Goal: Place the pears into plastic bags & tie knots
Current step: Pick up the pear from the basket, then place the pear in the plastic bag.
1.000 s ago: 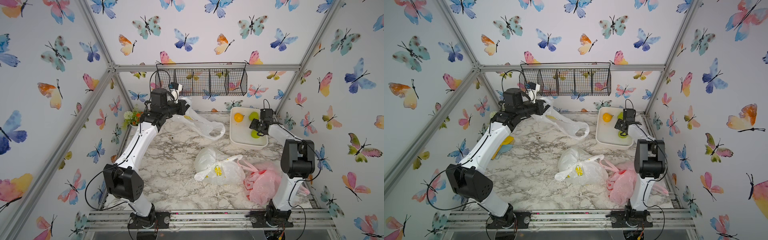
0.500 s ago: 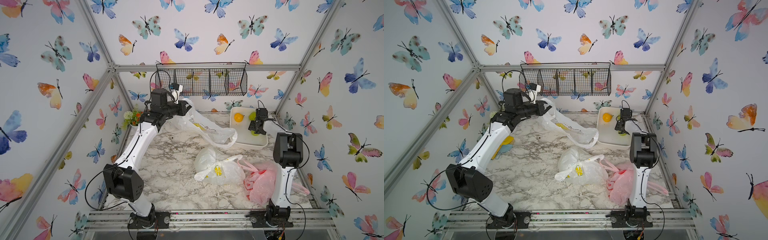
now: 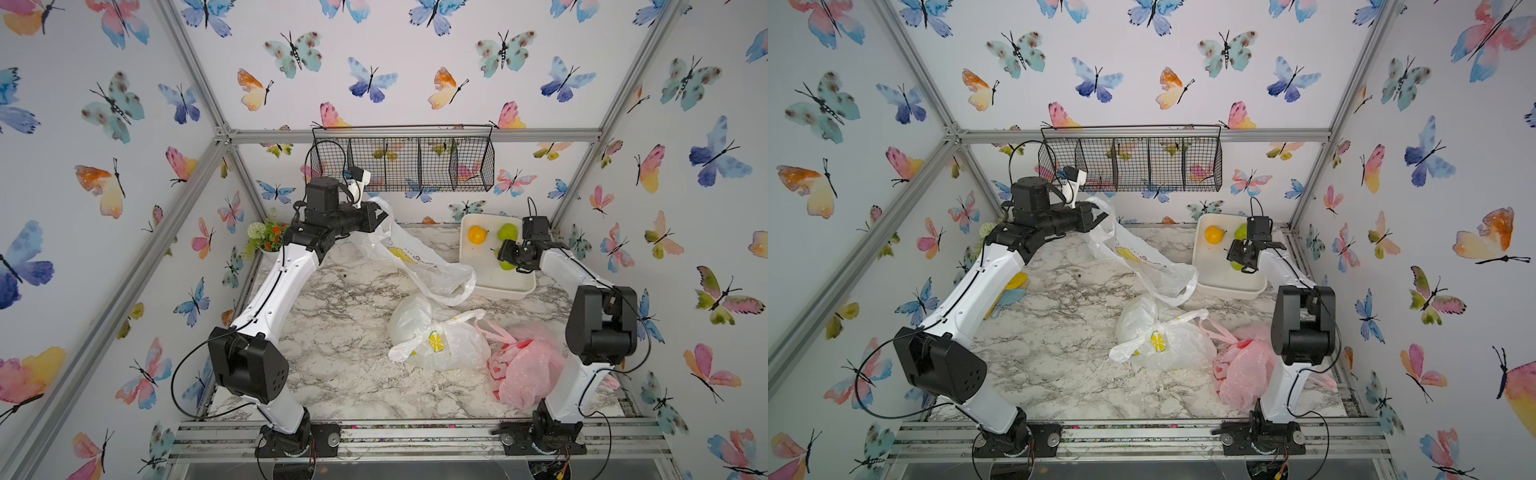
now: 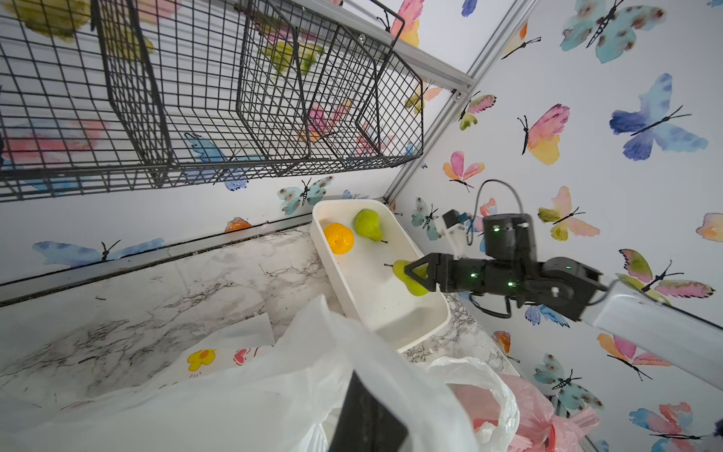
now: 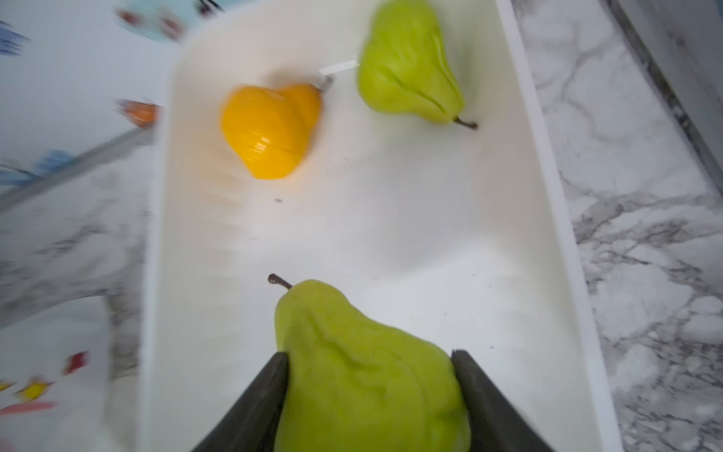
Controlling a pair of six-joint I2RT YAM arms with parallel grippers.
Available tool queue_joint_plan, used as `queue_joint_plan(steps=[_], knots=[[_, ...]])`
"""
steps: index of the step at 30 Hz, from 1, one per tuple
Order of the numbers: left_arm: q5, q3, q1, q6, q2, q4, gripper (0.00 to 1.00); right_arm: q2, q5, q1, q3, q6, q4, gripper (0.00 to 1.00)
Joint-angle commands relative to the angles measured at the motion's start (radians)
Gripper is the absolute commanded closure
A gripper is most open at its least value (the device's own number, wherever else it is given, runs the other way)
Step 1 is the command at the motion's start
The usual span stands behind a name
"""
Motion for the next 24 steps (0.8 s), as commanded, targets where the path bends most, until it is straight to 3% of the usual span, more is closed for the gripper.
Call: queue_joint_plan(steps=[1,4,8,13,16,19,21,24], knots=[[0.0,0.054,-0.026,-0.005,0.042,-0.014,0.99,-0.18,-0.197,0.059,-0.063,0.025,0.074,0.57],[-0.01,0.104,-0.044,0.004,0.073,-0.044,0.99,-0.322,-0.288,0.169,-0.132,0.028,0.141,0.59],[-0.001,0.152,-0.056,0.003,0.094,-0.064,0.99,-0.367,-0.327,0.384,-0.176,0.034,0.174,0.61],[-0.006,0.165,-0.066,-0.002,0.084,-0.073,0.99,-0.312,-0.361,0.454,-0.291,0.095,0.354,0.62],[0.037,0.158,-0.089,-0.003,0.083,-0.077,0.99,-0.191,-0.289,0.453,-0.26,0.115,0.399,0.6],[0.097,0.096,-0.11,-0.003,0.069,-0.078,1.0,-0.092,-0.139,0.452,-0.251,0.197,0.533,0.53],[0.116,0.024,-0.119,-0.006,0.061,-0.075,1.0,-0.039,-0.008,0.453,-0.282,0.269,0.641,0.54],[0.151,-0.05,-0.138,-0.033,0.058,-0.06,1.0,0.04,0.012,0.454,-0.285,0.318,0.708,0.51]])
